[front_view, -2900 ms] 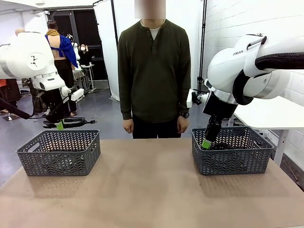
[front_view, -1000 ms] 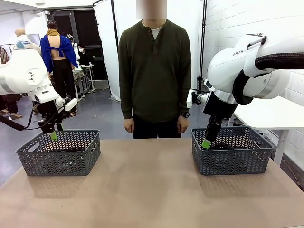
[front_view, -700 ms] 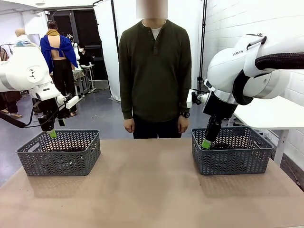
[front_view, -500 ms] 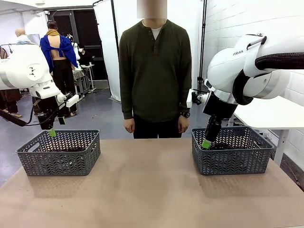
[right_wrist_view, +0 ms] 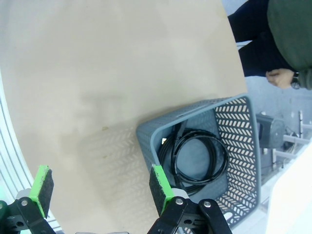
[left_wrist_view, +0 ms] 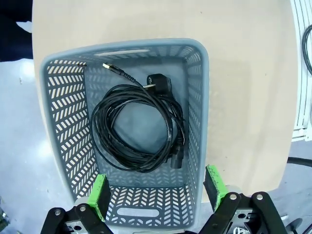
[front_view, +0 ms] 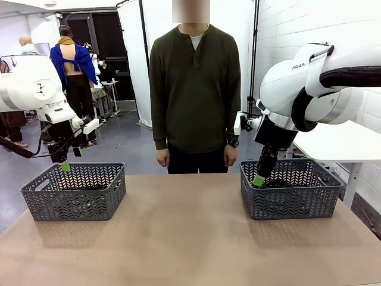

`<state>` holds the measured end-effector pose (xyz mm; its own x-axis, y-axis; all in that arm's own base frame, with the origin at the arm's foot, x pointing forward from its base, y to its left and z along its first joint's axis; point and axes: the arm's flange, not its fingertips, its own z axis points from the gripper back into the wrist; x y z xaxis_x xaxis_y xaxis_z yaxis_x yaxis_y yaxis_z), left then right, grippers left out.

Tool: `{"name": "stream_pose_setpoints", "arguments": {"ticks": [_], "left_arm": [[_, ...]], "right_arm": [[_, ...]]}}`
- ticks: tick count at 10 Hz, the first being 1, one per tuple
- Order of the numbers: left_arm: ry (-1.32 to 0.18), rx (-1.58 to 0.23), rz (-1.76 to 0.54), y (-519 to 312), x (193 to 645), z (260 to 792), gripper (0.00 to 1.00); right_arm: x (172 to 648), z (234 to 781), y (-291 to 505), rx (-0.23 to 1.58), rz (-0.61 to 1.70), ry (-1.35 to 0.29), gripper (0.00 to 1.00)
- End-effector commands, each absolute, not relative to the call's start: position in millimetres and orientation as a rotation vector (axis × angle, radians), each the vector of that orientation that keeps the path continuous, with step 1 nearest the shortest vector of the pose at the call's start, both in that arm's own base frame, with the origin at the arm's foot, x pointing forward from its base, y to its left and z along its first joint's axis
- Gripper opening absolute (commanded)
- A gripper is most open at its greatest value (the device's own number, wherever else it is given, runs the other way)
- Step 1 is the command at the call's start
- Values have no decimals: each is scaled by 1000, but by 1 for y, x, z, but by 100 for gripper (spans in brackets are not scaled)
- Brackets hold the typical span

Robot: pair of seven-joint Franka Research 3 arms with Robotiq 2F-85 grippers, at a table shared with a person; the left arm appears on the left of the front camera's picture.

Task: Organize the cables according to human instructions.
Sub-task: Pick up a bundle of cables and place it in the basket indicated by the human.

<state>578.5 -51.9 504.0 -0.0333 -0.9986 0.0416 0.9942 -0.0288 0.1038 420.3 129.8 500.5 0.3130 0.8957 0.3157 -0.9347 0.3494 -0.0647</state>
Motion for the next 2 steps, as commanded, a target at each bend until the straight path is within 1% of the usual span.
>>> {"name": "stream_pose_setpoints", "arguments": {"ticks": [1, 2], "left_arm": [[-124, 61, -1613, -51, 579, 504, 100], [-124, 61, -1613, -51, 579, 504, 100]], "right_arm": [[421, 500, 130, 131, 1209, -318, 100], [421, 500, 130, 131, 1209, -318, 100]]}}
